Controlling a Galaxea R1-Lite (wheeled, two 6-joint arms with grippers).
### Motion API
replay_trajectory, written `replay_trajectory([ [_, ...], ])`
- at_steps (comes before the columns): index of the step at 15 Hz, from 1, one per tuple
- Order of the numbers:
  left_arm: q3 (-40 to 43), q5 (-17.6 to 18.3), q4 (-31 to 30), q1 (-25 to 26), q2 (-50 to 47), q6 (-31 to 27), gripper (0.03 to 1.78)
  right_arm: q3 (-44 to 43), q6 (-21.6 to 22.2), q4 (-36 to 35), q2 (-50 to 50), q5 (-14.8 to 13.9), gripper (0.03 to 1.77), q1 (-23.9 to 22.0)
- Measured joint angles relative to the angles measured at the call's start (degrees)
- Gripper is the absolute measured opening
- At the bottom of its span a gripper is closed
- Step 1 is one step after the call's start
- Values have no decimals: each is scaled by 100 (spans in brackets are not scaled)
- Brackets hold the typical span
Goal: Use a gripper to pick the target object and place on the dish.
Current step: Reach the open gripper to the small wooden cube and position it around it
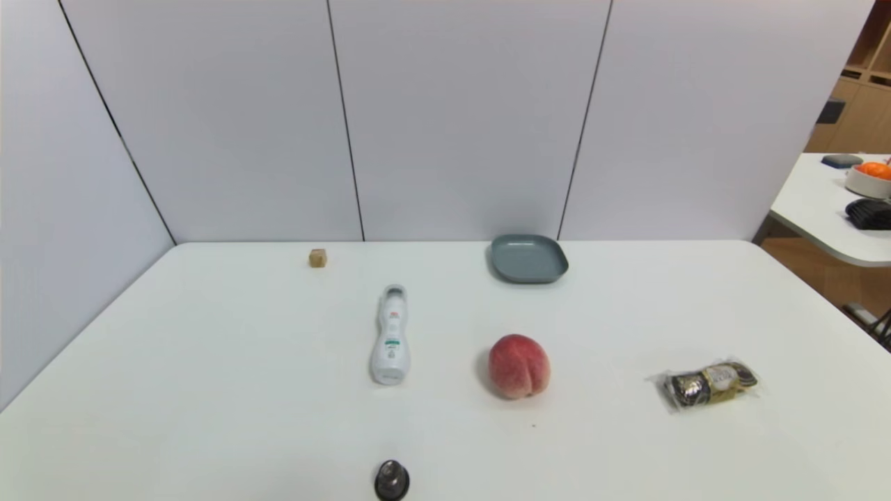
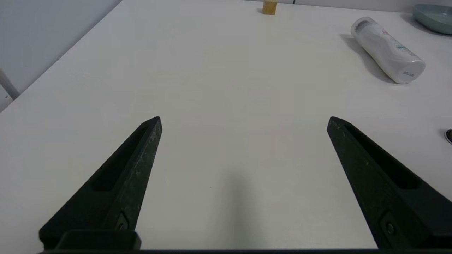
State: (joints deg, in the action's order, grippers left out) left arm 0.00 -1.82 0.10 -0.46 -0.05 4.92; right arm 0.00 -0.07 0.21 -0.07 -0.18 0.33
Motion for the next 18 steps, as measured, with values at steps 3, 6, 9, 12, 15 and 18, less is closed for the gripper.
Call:
replay_trajectory([
  [3, 0, 0, 0, 2, 18, -5, 169, 0, 0, -2, 0, 0, 171, 0],
  [6, 0, 0, 4, 2, 67, -5, 169, 0, 2, 0, 0, 0, 171, 0],
  [9, -137, 41, 166, 2, 291, -50, 169, 0, 0, 0, 0, 2, 171, 0],
  [12, -851, 217, 627, 2, 967, -218, 169, 0, 0, -2, 0, 0, 171, 0],
  [15, -1701, 382, 972, -11, 2116, -482, 169, 0, 0, 0, 0, 2, 171, 0],
  [18, -2709, 451, 1315, -33, 3519, -867, 169, 0, 0, -2, 0, 2, 171, 0],
])
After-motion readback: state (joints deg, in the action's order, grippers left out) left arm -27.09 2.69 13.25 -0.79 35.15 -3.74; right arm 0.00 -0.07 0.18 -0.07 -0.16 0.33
